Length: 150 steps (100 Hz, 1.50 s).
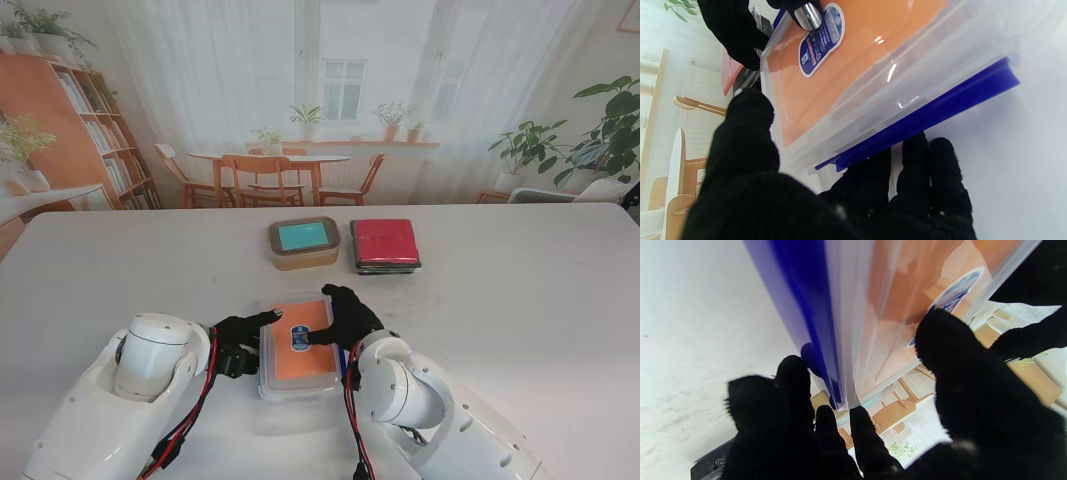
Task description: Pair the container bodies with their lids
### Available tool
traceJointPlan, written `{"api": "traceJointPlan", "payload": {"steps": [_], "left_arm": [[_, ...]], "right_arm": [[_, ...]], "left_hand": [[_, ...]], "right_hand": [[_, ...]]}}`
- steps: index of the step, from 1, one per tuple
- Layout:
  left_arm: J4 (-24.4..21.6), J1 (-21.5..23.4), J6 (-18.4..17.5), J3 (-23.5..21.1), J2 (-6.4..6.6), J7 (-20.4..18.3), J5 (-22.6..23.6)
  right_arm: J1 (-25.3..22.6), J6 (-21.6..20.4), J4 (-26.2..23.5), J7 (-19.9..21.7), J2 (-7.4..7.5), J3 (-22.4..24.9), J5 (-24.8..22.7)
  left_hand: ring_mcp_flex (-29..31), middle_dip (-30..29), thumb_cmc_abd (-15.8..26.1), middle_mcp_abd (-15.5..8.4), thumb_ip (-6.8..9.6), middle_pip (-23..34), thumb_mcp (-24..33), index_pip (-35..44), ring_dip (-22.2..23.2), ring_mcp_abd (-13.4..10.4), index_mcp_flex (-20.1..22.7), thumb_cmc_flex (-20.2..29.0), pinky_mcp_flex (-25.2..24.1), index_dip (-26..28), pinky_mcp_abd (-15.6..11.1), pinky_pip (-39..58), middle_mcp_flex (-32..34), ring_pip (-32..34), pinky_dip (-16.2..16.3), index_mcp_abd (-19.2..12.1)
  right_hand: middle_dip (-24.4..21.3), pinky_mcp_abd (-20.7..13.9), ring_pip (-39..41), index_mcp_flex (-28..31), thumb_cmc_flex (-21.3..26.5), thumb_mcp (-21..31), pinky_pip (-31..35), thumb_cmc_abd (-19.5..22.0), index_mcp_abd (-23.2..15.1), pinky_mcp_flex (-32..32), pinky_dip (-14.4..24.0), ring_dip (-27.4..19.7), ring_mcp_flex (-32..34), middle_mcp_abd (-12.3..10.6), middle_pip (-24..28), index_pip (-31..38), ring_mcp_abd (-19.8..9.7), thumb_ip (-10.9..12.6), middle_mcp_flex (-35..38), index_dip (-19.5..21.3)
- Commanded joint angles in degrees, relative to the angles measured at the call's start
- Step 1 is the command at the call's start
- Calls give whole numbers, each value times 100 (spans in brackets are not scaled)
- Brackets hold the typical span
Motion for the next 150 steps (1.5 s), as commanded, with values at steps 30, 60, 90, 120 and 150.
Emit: {"api": "traceJointPlan", "payload": {"steps": [30, 60, 90, 120, 150], "left_arm": [[180, 147, 140, 1, -216, 342, -248], [171, 144, 59, -31, -290, 552, -309], [198, 92, 82, -66, -295, 571, -234], [233, 48, 90, -96, -264, 517, -130], [219, 49, 32, -165, -259, 532, -151]], "right_arm": [[-17, -35, 19, 63, -28, -23, 28], [-11, -54, 37, 64, -20, -78, -49], [-27, -121, 55, -14, -25, -88, -142], [-28, -128, 62, -42, -4, -111, -329], [-7, -116, 96, -97, -11, -170, -440]], "left_hand": [[48, 352, -164, 14, 252, 114, 145, 206, 311, 101, -10, 339, 476, 444, -91, 355, -186, -101, 203, -258], [313, 305, -314, 39, 346, 665, 344, 277, 582, 174, 327, 634, 801, 563, -116, 775, -166, 371, 468, -221], [491, -9, -440, 158, 320, 1012, 590, 138, 712, 211, 1084, 924, 913, -115, -97, 1002, -172, 546, 640, -161], [564, -221, -470, 250, 277, 1119, 699, 82, 764, 267, 1689, 1018, 924, -1015, -56, 1105, -167, 595, 724, -101], [672, -290, -515, 276, 280, 1117, 745, 94, 788, 274, 1936, 1024, 1015, -1278, -30, 1186, -29, 632, 767, -81]], "right_hand": [[-141, -277, 215, -55, 71, 68, 171, -20, 62, -6, 34, -76, 157, 62, 141, 328, 282, 73, -122, 26], [-239, -479, 311, 168, 175, 145, 205, -95, -50, 182, 90, -77, 307, 106, 513, 727, 165, 74, -61, 72], [-376, -730, 401, 775, 154, 357, 289, -200, -421, 321, 117, -54, 419, 94, 1029, 1303, 8, 35, -36, 323], [-335, -940, 470, 961, 147, 488, 396, -306, -238, 422, 129, 4, 494, 90, 1235, 1500, -122, 21, -58, 436], [-191, -1104, 522, 975, 120, 621, 452, -386, 46, 535, 108, 55, 585, 153, 1343, 1553, -228, 8, -84, 502]]}}
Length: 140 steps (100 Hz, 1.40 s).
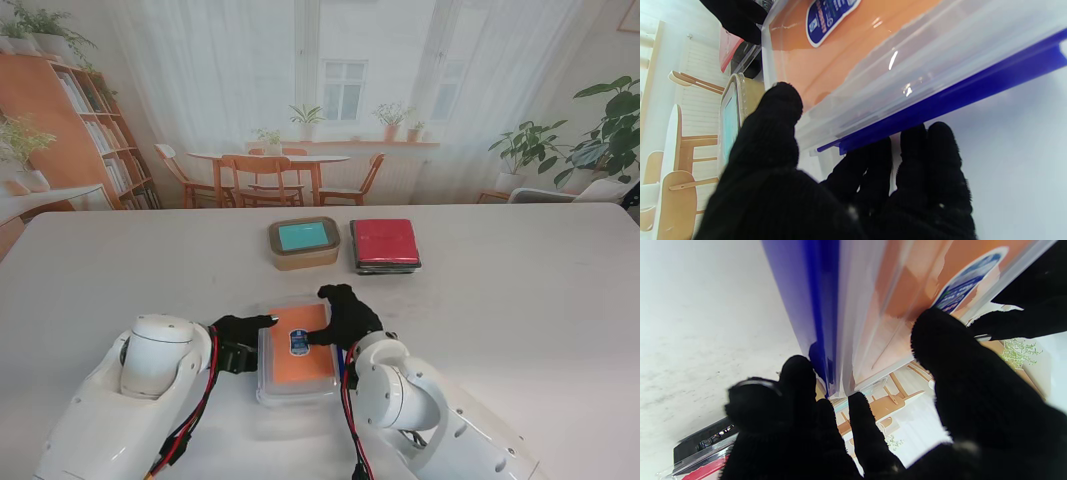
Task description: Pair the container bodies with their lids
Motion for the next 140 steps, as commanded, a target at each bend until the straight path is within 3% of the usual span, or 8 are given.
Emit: {"api": "traceJointPlan", "payload": {"steps": [1, 34, 75, 105, 126, 129, 140], "left_arm": [[66, 41, 31, -19, -9, 28, -41], [134, 19, 101, 24, 71, -237, -95], [107, 33, 115, 46, 93, -334, -228], [79, 101, 104, 7, 97, -355, -316], [98, 152, 94, -17, 121, -421, -377], [96, 154, 101, -23, 134, -459, -380], [81, 166, 128, -45, 162, -541, -393]], "right_arm": [[-29, 16, 58, 83, -17, -36, 21], [-18, 116, 105, -7, -56, -65, 27], [-77, 453, 146, -381, -200, -47, 71], [-267, 610, 47, -572, -228, 38, -31], [-291, 607, 17, -563, -215, 26, -74], [-289, 601, 22, -565, -216, 26, -73], [-268, 590, 40, -564, -220, 15, -65]], "left_hand": [[61, -100, -222, 177, 55, -171, 91, 79, 90, 258, 317, 255, 87, -137, -82, 224, -3, -147, 84, -86], [-249, -509, -92, 103, -34, -622, -238, -19, -313, 225, 89, -32, -265, -653, 164, -261, -95, -781, -140, -140], [-507, -1221, 194, 177, -73, -1610, -517, 16, -1032, 231, -619, -246, -635, -212, 359, -768, -33, -1688, -460, -455], [-657, -1573, 373, 197, -134, -2242, -639, -105, -1164, 283, -1345, -436, -697, -98, 334, -851, -84, -1850, -535, -738], [-623, -1519, 509, 275, -186, -2297, -708, 123, -1172, 339, -1525, -608, -689, -102, 291, -850, -90, -1837, -545, -322], [-610, -1475, 532, 293, -228, -2296, -703, 405, -1178, 347, -1581, -644, -677, -461, 271, -832, -91, -1814, -542, -259], [-459, -1345, 600, 405, -246, -1893, -719, 644, -1125, 426, -1515, -749, -535, -614, 187, -736, -24, -1674, -498, -24]], "right_hand": [[108, -814, 318, 451, 125, 223, 452, -210, 44, 176, 49, 104, 251, 38, 64, 644, 128, 7, -89, 304], [174, -865, 344, 454, 98, 233, 465, -164, 156, 244, 30, 111, 311, 84, 87, 630, 111, -3, -91, 315], [275, -906, 389, 426, 137, 263, 462, -100, 394, 368, 4, 61, 439, 208, 168, 690, 109, 23, -96, 368], [298, -899, 413, 433, 141, 288, 466, -53, 435, 405, -1, 17, 484, 246, 210, 717, 104, 27, -82, 382], [274, -911, 425, 432, 135, 277, 461, -39, 455, 422, -5, -10, 499, 259, 226, 720, 102, 27, -74, 382], [270, -913, 427, 439, 138, 278, 460, -38, 460, 422, -5, -13, 501, 263, 228, 722, 103, 28, -73, 382], [257, -915, 432, 436, 142, 277, 460, -30, 475, 422, -5, -23, 505, 276, 234, 715, 106, 29, -73, 378]]}}
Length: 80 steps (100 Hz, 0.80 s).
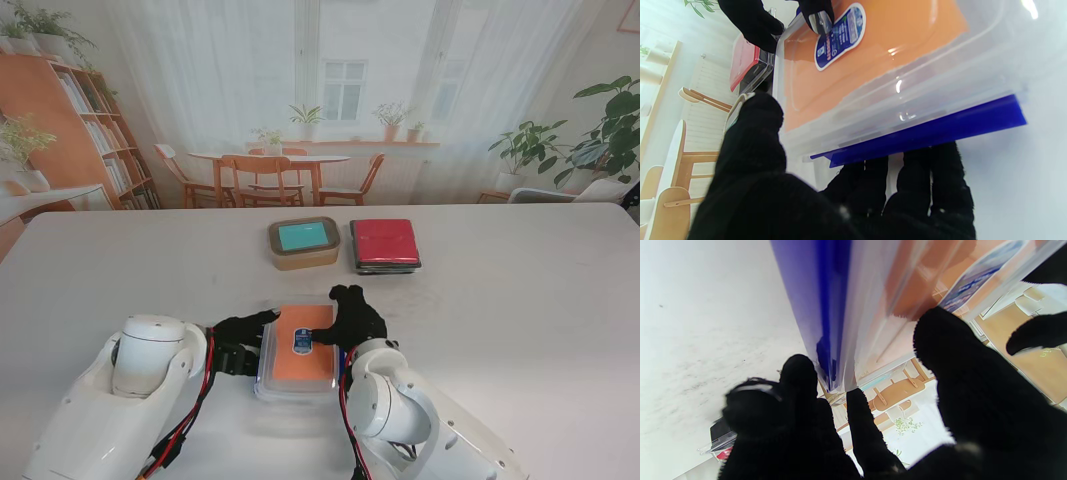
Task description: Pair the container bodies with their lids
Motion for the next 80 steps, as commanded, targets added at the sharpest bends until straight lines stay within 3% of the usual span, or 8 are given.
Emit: {"api": "traceJointPlan", "payload": {"steps": [1, 21, 46, 64, 80], "left_arm": [[122, 130, 148, 28, 26, -43, -23], [155, 160, 130, -68, -72, 137, -296], [122, 197, 6, -131, -138, 342, -469], [216, 164, 118, -113, 26, -126, -310], [228, 211, 182, -138, 102, -303, -200]], "right_arm": [[-28, 1, 72, 108, 10, -26, 26], [22, -16, 121, 112, -2, -75, 54], [42, 6, 151, 142, 7, -99, 24], [67, 11, 173, 130, 1, -103, 16], [97, -8, 213, 108, -15, -116, 48]], "left_hand": [[-143, -441, 105, 629, -137, -462, -140, 447, -56, 331, -43, -226, 121, -131, -104, 98, -149, -287, 6, 210], [32, -382, 148, 665, -154, -58, -142, 624, 27, 355, -18, -257, 290, -284, -197, 219, -121, -81, 73, 307], [34, -389, 170, 651, -150, 31, -149, 703, 46, 353, -10, -270, 310, -346, -241, 248, -130, -29, 97, 294], [-17, -452, 264, 566, -185, -50, -163, 815, -11, 268, -38, -402, 178, -347, -102, 104, -146, -148, 43, 195], [-27, -362, 303, 582, -209, 12, -173, 855, 1, 291, -70, -462, 130, -309, -104, 62, -154, -156, 22, 253]], "right_hand": [[50, -853, 416, 356, 206, 219, 446, 17, 291, 189, -5, -18, 288, 42, 72, 238, 196, 101, -73, 156], [26, -846, 422, 363, 219, 222, 445, 20, 305, 199, -6, -41, 301, 51, 81, 225, 191, 104, -77, 147], [12, -844, 434, 366, 231, 231, 433, 28, 322, 221, -12, -58, 313, 65, 90, 220, 191, 107, -80, 143], [7, -850, 440, 369, 238, 241, 427, 33, 342, 229, -13, -70, 317, 82, 95, 213, 193, 109, -84, 139], [6, -853, 444, 369, 233, 246, 425, 49, 357, 230, -12, -78, 321, 88, 102, 200, 194, 109, -83, 133]]}}
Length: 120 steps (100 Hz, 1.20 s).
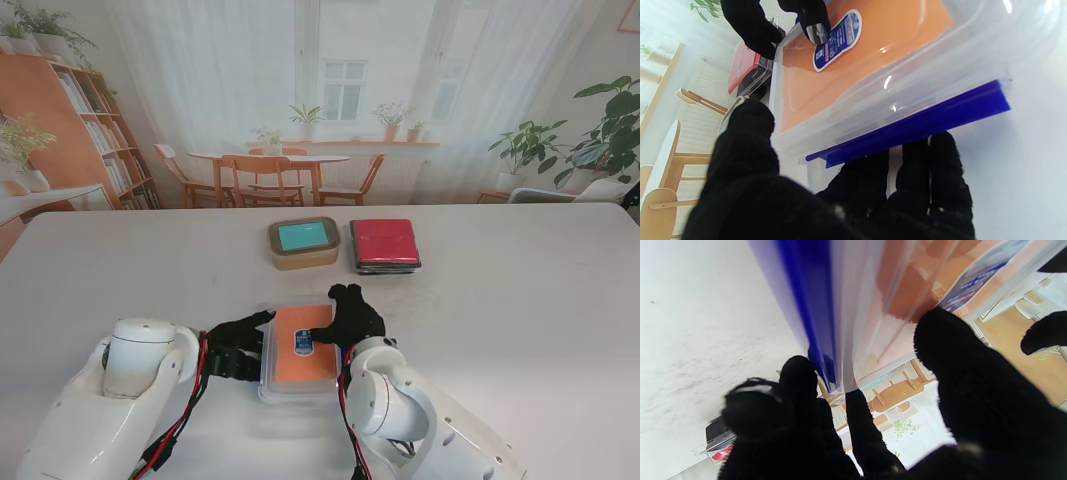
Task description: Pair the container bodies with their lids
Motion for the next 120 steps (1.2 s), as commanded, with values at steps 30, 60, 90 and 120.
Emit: {"api": "traceJointPlan", "payload": {"steps": [30, 60, 90, 120], "left_arm": [[-176, 364, 325, -124, 14, 173, 153], [-130, 336, 363, -129, 46, 176, 224], [-64, 240, 366, 128, 279, 326, -470], [-227, 204, 369, 401, 579, 927, -1383]], "right_arm": [[30, -40, 179, 100, -40, -68, 143], [26, -46, 177, 116, -37, -59, 166], [39, -63, 177, 144, -28, -51, 173], [61, -79, 188, 156, -25, -44, 178]], "left_hand": [[-265, -537, 168, 538, -189, -1078, -105, -658, 53, 299, -28, -231, -107, -496, -90, -1, -187, -522, -39, 115], [-226, -500, 174, 589, -192, -1230, -108, -1280, 60, 300, 157, -235, -95, -679, -109, 11, -196, -507, -46, 192], [-52, -176, 292, 611, -236, -440, -120, -1209, 128, 317, 573, -365, -40, -610, -84, 57, -141, -398, -19, 325], [28, 38, 454, 571, -271, -94, -133, -1103, 220, 297, 713, -518, -13, -479, -61, 84, -129, -285, -1, 354]], "right_hand": [[-2, -834, 372, 388, 277, 179, 424, 53, 334, 184, -11, -146, 328, 66, 68, 172, 178, 109, -80, 115], [-50, -818, 381, 421, 277, 172, 418, 75, 377, 199, -10, -166, 344, 106, 101, 142, 184, 113, -55, 99], [-131, -824, 388, 428, 273, 158, 409, 103, 387, 208, -8, -184, 354, 119, 136, 105, 191, 114, -39, 85], [-194, -824, 390, 447, 275, 149, 408, 122, 403, 208, -6, -196, 358, 136, 167, 82, 191, 117, -34, 79]]}}
